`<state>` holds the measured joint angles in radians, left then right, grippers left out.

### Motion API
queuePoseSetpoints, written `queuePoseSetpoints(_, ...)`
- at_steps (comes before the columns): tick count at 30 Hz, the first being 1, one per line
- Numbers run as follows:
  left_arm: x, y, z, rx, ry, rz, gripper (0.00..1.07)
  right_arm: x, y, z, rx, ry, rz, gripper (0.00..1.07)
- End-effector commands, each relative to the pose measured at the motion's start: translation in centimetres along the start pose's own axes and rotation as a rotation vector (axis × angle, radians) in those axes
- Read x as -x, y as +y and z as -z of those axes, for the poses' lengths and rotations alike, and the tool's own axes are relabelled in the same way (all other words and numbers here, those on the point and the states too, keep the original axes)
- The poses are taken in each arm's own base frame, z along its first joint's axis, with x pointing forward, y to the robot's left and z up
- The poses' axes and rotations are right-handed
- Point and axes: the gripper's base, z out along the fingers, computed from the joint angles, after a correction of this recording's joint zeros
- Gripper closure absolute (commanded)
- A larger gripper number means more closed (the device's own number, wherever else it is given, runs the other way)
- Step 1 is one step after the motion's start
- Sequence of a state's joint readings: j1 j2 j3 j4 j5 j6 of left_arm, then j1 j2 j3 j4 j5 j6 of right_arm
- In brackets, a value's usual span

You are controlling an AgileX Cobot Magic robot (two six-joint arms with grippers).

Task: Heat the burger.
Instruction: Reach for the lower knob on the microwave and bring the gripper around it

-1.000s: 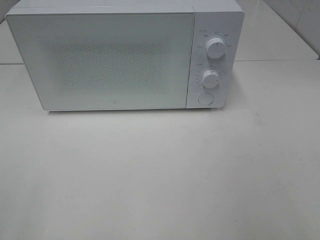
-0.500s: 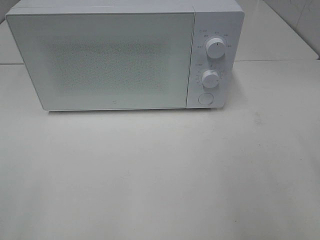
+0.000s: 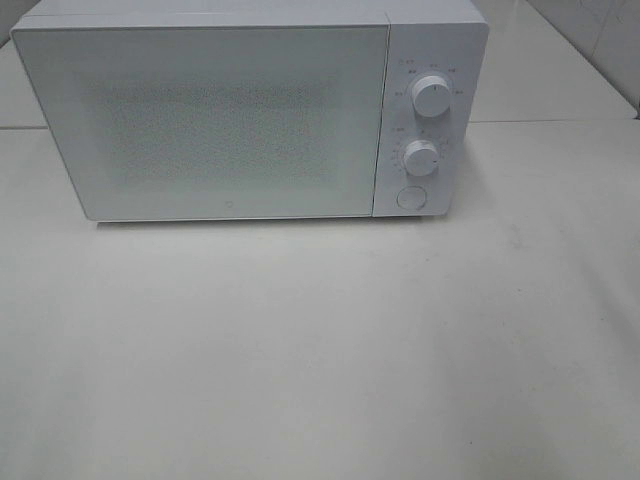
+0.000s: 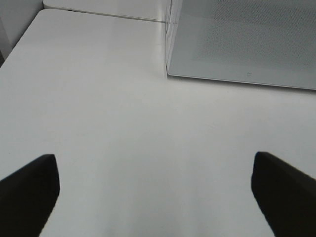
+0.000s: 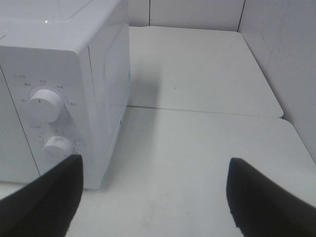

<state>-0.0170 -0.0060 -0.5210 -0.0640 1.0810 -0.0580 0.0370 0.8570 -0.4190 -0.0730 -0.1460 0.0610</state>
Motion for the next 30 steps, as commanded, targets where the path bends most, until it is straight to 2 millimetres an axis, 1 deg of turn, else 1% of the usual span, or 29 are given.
queuePoseSetpoints(1, -0.1, -0.1, 0.3, -0.01, -0.033, 0.0, 0.08, 0.1, 0.0, -1.3, 0.006, -0.051, -0.015, 0.31)
queuePoseSetpoints(2, -0.1, -0.1, 0.3, -0.01, -0.033, 0.0, 0.08, 0.0, 0.1, -2.1, 0.01, -0.062, -0.013, 0.31)
queuePoseSetpoints(3, -0.1, -0.1, 0.3, -0.01, -0.033, 0.0, 0.08, 0.0, 0.1, -2.1, 0.01, -0.062, -0.013, 0.31)
queuePoseSetpoints(4, -0.1, -0.1, 0.3, -0.01, -0.033, 0.0, 0.08, -0.2, 0.1, -2.8, 0.014, -0.066, -0.014, 0.31)
queuePoseSetpoints(5, -0.1, -0.1, 0.3, -0.01, -0.033, 0.0, 0.08, -0.2, 0.1, -2.8, 0.014, -0.066, -0.014, 0.31)
queuePoseSetpoints(6, -0.1, -0.1, 0.3, -0.01, -0.033, 0.0, 0.08, -0.3, 0.1, -3.3, 0.015, -0.07, -0.013, 0.31)
queuePoseSetpoints(7, -0.1, -0.1, 0.3, -0.01, -0.033, 0.0, 0.08, -0.6, 0.1, -4.1, 0.019, -0.073, -0.011, 0.31)
queuePoseSetpoints(8, -0.1, -0.1, 0.3, -0.01, -0.033, 0.0, 0.08, -0.6, 0.1, -4.1, 0.019, -0.073, -0.011, 0.31)
queuePoseSetpoints(10, -0.1, -0.1, 0.3, -0.01, -0.033, 0.0, 0.08, -1.1, 0.2, -5.2, 0.026, -0.096, -0.009, 0.31)
queuePoseSetpoints(11, -0.1, -0.1, 0.3, -0.01, -0.033, 0.0, 0.08, -1.1, 0.2, -5.2, 0.026, -0.096, -0.009, 0.31)
queuePoseSetpoints(13, -0.1, -0.1, 0.3, -0.01, -0.033, 0.0, 0.08, -2.1, 0.2, -6.0, 0.02, -0.118, 0.005, 0.31)
queuePoseSetpoints(14, -0.1, -0.1, 0.3, -0.01, -0.033, 0.0, 0.08, -2.1, 0.2, -6.0, 0.02, -0.118, 0.005, 0.31)
queuePoseSetpoints(15, -0.1, -0.1, 0.3, -0.01, -0.033, 0.0, 0.08, -2.9, 0.0, -6.4, -0.001, -0.135, 0.016, 0.31)
queuePoseSetpoints(16, -0.1, -0.1, 0.3, -0.01, -0.033, 0.0, 0.08, -2.9, 0.0, -6.4, -0.001, -0.135, 0.016, 0.31)
queuePoseSetpoints(18, -0.1, -0.1, 0.3, -0.01, -0.033, 0.0, 0.08, -4.2, -0.3, -6.8, -0.045, -0.15, 0.011, 0.31)
queuePoseSetpoints(20, -0.1, -0.1, 0.3, -0.01, -0.033, 0.0, 0.08, -4.6, -0.2, -6.9, -0.056, -0.151, 0.007, 0.31)
queuePoseSetpoints(21, -0.1, -0.1, 0.3, -0.01, -0.033, 0.0, 0.08, -5.2, 0.2, -7.0, -0.064, -0.144, 0.017, 0.31)
queuePoseSetpoints(22, -0.1, -0.1, 0.3, -0.01, -0.033, 0.0, 0.08, -5.2, 0.2, -7.0, -0.064, -0.144, 0.017, 0.31)
queuePoseSetpoints(24, -0.1, -0.1, 0.3, -0.01, -0.033, 0.0, 0.08, -6.1, 1.2, -7.4, -0.07, -0.122, 0.029, 0.31)
queuePoseSetpoints(25, -0.1, -0.1, 0.3, -0.01, -0.033, 0.0, 0.08, -6.1, 1.2, -7.4, -0.07, -0.122, 0.029, 0.31)
queuePoseSetpoints(26, -0.1, -0.1, 0.3, -0.01, -0.033, 0.0, 0.08, -6.6, 2.0, -7.6, -0.068, -0.107, 0.045, 0.31)
queuePoseSetpoints(27, -0.1, -0.1, 0.3, -0.01, -0.033, 0.0, 0.08, -6.6, 2.0, -7.6, -0.068, -0.107, 0.045, 0.31)
queuePoseSetpoints(28, -0.1, -0.1, 0.3, -0.01, -0.033, 0.0, 0.08, -7.1, 3.0, -7.8, -0.066, -0.095, 0.059, 0.31)
queuePoseSetpoints(29, -0.1, -0.1, 0.3, -0.01, -0.033, 0.0, 0.08, -7.3, 3.4, -7.8, -0.064, -0.094, 0.065, 0.31)
queuePoseSetpoints(30, -0.1, -0.1, 0.3, -0.01, -0.033, 0.0, 0.08, -7.3, 3.4, -7.8, -0.064, -0.094, 0.065, 0.31)
